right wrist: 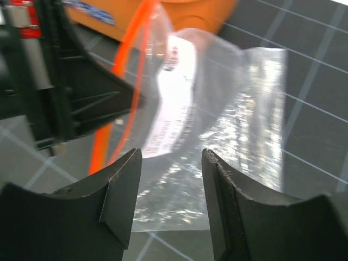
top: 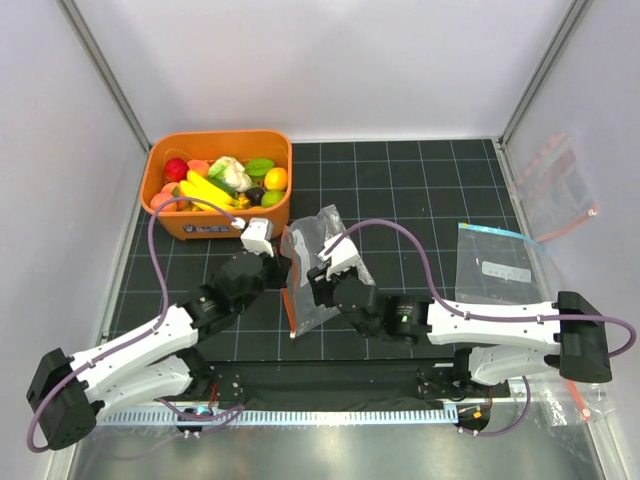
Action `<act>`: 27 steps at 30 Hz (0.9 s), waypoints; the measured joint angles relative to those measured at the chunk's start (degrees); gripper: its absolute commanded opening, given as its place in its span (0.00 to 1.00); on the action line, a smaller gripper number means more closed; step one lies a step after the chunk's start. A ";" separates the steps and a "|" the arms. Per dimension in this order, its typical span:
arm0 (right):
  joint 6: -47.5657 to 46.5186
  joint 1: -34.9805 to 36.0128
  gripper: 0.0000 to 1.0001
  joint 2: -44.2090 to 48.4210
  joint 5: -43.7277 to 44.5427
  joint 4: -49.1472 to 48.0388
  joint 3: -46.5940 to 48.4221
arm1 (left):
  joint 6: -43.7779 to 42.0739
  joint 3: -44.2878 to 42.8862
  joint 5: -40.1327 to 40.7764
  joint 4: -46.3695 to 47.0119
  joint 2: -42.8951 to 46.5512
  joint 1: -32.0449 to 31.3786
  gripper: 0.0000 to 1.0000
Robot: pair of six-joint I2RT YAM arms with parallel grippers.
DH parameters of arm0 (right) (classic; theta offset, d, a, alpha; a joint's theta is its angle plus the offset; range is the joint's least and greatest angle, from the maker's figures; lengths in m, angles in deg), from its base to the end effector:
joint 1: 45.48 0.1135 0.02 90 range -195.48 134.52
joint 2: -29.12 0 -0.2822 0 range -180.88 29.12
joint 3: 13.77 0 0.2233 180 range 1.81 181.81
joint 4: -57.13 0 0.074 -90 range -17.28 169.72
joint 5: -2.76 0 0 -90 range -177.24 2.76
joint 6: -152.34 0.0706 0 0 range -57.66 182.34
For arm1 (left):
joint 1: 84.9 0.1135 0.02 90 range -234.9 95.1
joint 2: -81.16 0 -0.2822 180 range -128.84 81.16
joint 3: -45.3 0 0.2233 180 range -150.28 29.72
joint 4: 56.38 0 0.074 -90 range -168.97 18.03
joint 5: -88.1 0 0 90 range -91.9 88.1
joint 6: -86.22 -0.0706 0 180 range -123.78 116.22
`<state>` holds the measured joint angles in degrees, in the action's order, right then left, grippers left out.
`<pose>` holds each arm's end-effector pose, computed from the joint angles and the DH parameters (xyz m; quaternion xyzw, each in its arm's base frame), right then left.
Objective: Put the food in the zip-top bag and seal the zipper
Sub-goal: Open the zipper of the food storage bag at the center of the board.
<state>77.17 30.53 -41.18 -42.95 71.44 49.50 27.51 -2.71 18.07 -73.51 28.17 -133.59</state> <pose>0.1113 0.2428 0.3065 -0.2062 0.7666 0.1536 0.5884 0.1519 -0.1363 0.2666 0.0279 0.8223 -0.2432 0.5138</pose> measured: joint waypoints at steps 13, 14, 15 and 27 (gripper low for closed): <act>0.09 0.00 0.57 -3.32 -11.63 -6.14 -0.87 | 1.73 2.40 -2.29 2.58 5.42 0.00 0.00; 0.09 0.00 0.57 -3.61 -11.61 -6.25 -0.87 | 1.84 2.40 -2.40 2.60 5.42 0.00 0.00; 0.11 0.00 0.57 -3.85 -11.58 -6.40 -0.87 | 2.08 2.45 -2.47 2.62 5.40 0.00 0.00; 0.59 0.00 0.53 -7.37 -6.84 -7.69 -0.74 | 4.07 3.23 -3.13 3.50 5.75 0.00 0.00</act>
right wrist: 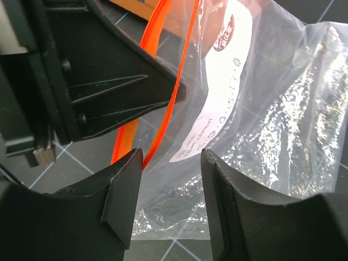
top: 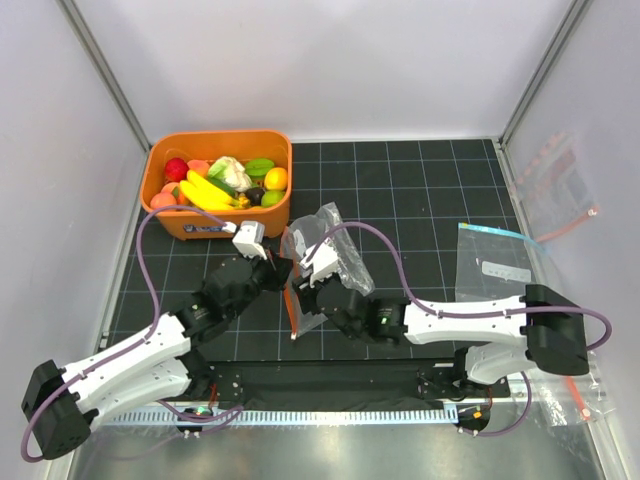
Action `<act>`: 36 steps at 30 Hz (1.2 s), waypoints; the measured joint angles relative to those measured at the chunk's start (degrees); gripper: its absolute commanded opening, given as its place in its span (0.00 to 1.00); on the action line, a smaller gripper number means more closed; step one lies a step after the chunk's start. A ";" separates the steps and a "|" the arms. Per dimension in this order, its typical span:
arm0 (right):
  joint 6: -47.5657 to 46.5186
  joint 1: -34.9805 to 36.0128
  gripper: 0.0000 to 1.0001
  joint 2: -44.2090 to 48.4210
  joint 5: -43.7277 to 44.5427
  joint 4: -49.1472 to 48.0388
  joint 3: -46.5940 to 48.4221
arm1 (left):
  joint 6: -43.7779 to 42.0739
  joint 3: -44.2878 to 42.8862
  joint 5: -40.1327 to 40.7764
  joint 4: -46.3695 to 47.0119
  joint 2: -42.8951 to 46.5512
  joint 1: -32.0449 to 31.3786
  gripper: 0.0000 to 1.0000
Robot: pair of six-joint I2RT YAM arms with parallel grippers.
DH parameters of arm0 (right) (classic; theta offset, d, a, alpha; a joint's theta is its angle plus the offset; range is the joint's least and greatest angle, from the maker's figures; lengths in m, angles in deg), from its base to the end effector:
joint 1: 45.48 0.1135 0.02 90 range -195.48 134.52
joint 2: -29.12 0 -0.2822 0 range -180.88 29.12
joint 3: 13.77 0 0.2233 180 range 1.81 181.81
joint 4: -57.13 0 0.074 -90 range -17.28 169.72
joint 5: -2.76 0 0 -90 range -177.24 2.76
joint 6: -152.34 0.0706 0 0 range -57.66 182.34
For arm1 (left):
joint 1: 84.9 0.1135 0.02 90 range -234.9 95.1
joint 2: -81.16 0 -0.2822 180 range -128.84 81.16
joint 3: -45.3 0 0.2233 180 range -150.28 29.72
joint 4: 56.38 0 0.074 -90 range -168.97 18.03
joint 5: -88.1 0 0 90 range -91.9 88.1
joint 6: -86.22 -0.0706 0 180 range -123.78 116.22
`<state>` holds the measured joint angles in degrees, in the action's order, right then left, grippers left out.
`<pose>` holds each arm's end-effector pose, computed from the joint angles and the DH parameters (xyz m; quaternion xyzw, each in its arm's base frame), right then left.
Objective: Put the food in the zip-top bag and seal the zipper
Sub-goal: Open the zipper of the food storage bag at the center of the board.
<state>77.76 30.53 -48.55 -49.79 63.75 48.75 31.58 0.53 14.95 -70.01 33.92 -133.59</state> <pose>0.1132 0.2769 0.2826 -0.2401 0.7678 0.1947 0.5611 0.1392 -0.1273 0.2718 0.0043 0.7954 -0.3111 0.5201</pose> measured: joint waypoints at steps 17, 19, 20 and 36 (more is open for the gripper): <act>1.88 -0.22 0.34 -6.43 6.93 -0.33 2.69 | 0.26 0.52 -0.44 2.45 -1.40 0.00 0.00; 2.60 -0.59 0.24 -6.71 7.06 0.00 2.71 | 0.26 0.52 -0.42 2.49 -1.46 0.00 0.00; 2.89 -0.94 0.21 -6.71 7.26 0.24 2.71 | 0.26 0.52 -0.42 2.54 -1.46 0.00 0.00; 6.40 -2.75 0.01 0.15 22.56 18.56 8.37 | -1.31 -3.17 2.27 2.45 -18.03 0.00 0.00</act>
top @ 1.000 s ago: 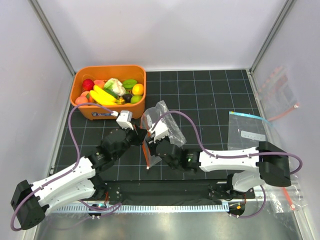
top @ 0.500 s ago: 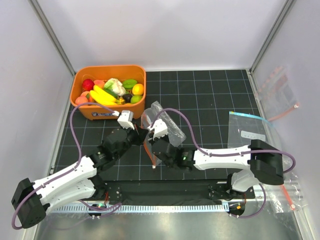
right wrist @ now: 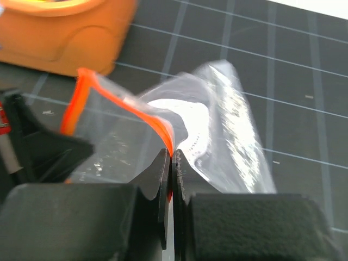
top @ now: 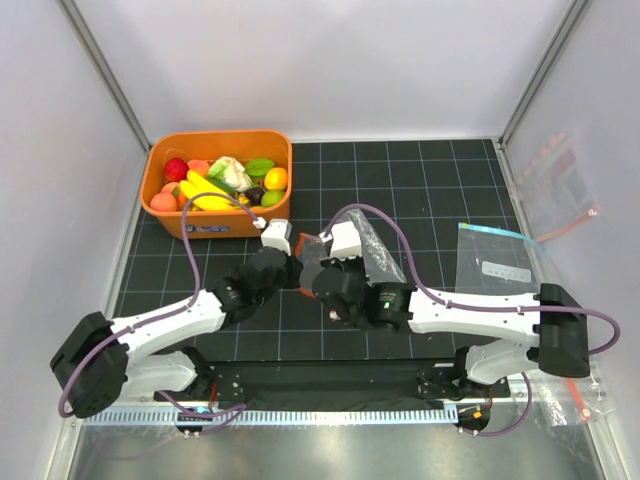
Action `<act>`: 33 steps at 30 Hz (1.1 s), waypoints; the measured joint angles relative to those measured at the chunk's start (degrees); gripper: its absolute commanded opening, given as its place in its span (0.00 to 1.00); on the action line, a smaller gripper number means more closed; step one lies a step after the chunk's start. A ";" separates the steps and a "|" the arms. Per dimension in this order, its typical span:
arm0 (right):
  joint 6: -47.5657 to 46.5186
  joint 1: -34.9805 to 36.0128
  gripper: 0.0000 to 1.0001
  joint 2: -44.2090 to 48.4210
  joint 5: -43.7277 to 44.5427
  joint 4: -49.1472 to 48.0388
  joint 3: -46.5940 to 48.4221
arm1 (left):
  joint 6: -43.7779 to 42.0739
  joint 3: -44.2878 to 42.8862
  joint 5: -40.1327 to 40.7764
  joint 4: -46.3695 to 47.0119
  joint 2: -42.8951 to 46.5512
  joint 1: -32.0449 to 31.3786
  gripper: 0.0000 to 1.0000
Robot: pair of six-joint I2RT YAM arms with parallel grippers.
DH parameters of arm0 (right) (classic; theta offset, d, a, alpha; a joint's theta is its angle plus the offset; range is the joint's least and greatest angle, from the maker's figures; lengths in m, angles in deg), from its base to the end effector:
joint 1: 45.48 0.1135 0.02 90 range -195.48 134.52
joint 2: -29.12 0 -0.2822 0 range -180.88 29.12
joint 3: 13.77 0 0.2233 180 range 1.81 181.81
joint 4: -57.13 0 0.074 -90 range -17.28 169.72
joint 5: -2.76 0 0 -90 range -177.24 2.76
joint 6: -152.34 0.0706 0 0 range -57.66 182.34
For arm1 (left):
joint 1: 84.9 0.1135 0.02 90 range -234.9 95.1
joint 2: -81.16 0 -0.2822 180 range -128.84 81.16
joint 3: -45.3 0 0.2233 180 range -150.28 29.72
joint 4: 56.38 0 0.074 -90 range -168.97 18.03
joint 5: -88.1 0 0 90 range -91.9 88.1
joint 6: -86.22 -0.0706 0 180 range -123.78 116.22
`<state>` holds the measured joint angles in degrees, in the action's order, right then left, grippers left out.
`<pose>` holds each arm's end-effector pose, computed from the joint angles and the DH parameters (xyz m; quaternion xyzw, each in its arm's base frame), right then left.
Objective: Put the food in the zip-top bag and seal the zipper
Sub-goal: Open the zipper of the food storage bag at the center of the board.
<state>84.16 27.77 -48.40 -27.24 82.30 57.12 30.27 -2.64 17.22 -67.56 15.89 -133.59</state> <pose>0.1374 0.2445 0.3057 -0.1092 0.7873 0.0157 0.6066 0.1750 -0.1641 0.2361 0.0238 0.8514 -0.2261 0.4727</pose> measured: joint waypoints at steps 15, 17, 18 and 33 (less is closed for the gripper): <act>5.46 -9.55 0.01 15.34 2.64 12.96 -1.53 | -1.64 -7.67 -1.92 2.91 -7.13 -1.29 0.04; 5.25 -9.75 0.01 16.48 2.16 12.72 -2.08 | -1.92 -8.13 -2.56 3.50 -7.43 -1.29 0.11; 5.09 -9.86 0.01 16.17 2.21 12.72 -2.08 | -2.21 -8.15 -2.71 3.48 -7.78 -1.25 0.13; 5.05 -11.26 0.01 0.33 1.29 15.15 1.86 | -5.99 -7.91 -9.38 0.94 -10.97 -0.39 0.57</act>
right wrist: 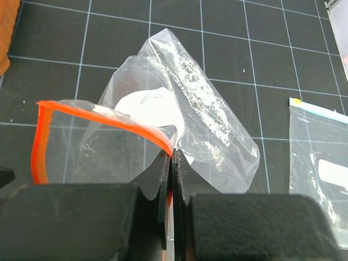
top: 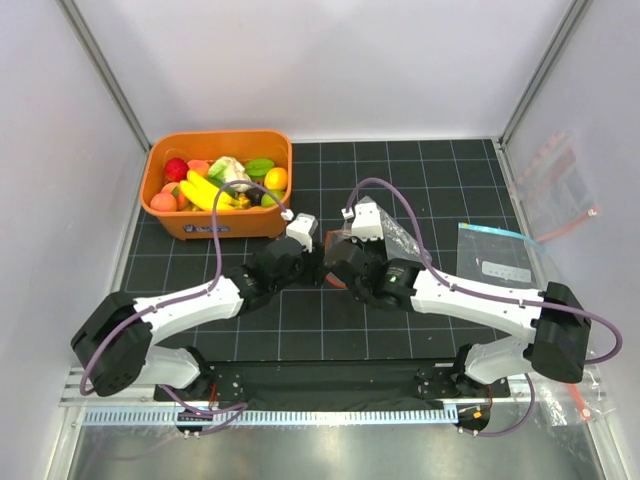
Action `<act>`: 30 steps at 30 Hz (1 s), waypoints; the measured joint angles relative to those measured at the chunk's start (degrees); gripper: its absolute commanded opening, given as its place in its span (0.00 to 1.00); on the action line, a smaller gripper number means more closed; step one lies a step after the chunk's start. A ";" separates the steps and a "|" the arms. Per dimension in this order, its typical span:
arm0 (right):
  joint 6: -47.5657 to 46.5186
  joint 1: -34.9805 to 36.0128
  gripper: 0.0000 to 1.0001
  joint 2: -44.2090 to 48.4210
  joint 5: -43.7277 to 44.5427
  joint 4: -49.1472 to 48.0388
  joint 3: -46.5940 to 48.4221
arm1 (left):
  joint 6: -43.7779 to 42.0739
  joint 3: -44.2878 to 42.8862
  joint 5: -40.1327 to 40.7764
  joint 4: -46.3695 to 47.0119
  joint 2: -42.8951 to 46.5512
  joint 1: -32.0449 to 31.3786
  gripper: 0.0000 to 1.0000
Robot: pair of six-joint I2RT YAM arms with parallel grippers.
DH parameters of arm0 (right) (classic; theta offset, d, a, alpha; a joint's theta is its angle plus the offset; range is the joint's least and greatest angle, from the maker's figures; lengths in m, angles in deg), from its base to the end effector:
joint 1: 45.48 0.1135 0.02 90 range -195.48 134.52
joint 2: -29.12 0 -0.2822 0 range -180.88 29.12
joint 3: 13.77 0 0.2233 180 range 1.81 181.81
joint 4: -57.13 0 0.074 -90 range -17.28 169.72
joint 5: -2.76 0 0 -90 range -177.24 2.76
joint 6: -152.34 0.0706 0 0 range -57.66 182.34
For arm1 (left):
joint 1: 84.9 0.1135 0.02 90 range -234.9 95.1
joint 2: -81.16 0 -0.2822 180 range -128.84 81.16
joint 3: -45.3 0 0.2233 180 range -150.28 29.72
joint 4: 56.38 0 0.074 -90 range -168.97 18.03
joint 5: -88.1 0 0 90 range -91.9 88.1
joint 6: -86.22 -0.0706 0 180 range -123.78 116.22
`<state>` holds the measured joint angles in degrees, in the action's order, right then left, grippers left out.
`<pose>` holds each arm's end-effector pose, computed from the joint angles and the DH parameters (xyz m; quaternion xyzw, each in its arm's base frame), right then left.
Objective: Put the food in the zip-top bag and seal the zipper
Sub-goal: Open the zipper of the food storage bag at the center of the board.
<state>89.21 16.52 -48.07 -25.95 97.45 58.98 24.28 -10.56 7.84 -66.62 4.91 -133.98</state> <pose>0.1752 0.1976 0.2954 -0.0528 0.8163 -0.1043 0.5657 0.1962 -0.2081 0.2367 0.1166 0.8588 -0.2500 0.4318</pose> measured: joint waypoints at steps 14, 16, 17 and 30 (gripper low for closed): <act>0.07 -5.62 0.01 -2.82 -5.46 0.04 1.70 | 1.44 4.72 6.97 -3.74 19.52 0.02 1.00; 0.07 -5.62 0.01 -3.50 -5.95 0.22 2.01 | 2.23 4.85 11.06 -5.73 23.10 0.15 1.00; 0.09 -5.62 0.01 -3.67 -6.23 0.24 2.16 | 3.10 4.85 13.29 -6.80 24.96 0.33 1.00; 0.28 -5.62 0.01 -3.50 -7.87 0.17 2.34 | 10.56 -9.07 34.56 -22.62 27.80 7.26 1.00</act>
<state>89.50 10.90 -51.57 -33.82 97.62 61.32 34.83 -19.63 42.40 -89.24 32.72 -126.73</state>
